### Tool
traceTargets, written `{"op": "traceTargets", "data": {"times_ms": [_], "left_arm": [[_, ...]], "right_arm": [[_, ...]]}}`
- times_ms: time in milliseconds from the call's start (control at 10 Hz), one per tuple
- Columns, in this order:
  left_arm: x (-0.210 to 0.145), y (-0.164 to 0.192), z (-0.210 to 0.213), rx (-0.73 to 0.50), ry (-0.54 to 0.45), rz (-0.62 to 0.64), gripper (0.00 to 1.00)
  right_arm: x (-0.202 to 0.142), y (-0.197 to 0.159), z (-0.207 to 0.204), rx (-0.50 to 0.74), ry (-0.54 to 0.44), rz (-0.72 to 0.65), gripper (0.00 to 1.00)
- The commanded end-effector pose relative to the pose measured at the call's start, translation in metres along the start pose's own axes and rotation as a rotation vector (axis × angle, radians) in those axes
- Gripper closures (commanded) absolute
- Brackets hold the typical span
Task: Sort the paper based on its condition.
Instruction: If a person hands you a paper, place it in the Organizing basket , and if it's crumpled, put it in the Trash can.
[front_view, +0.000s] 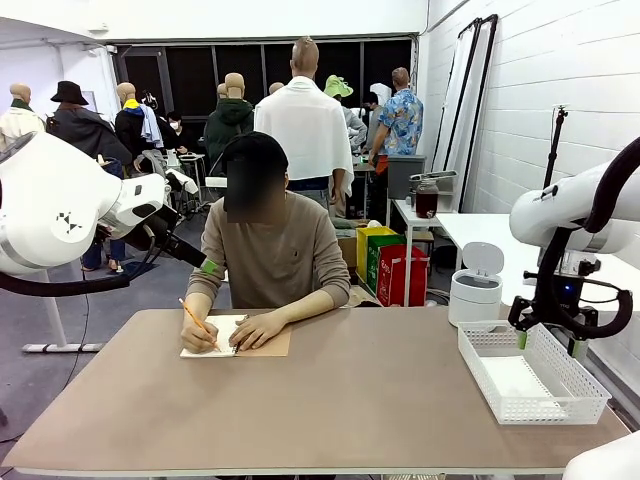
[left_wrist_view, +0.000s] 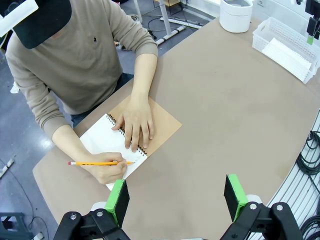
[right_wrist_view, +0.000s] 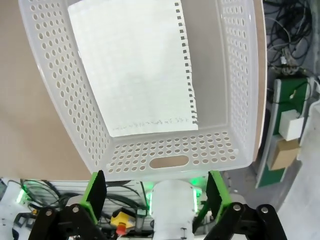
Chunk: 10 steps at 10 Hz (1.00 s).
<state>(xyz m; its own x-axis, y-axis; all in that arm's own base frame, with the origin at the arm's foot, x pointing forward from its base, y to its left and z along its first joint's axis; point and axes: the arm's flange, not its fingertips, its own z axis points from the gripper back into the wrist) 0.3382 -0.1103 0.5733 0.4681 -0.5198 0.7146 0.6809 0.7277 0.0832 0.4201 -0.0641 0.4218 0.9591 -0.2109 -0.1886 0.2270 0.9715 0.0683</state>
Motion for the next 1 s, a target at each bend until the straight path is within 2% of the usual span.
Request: {"op": "traceTargets", "data": {"times_ms": [0, 900], "left_arm": [[-0.0008, 0.0007, 0.0002, -0.007, 0.000, 0.003, 0.00], [-0.0008, 0.0007, 0.0002, -0.007, 0.000, 0.003, 0.00]], "right_arm": [[0.0003, -0.0034, -0.0050, 0.003, 0.004, 0.002, 0.00], [0.0003, -0.0034, -0.0050, 0.003, 0.004, 0.002, 0.00]]}}
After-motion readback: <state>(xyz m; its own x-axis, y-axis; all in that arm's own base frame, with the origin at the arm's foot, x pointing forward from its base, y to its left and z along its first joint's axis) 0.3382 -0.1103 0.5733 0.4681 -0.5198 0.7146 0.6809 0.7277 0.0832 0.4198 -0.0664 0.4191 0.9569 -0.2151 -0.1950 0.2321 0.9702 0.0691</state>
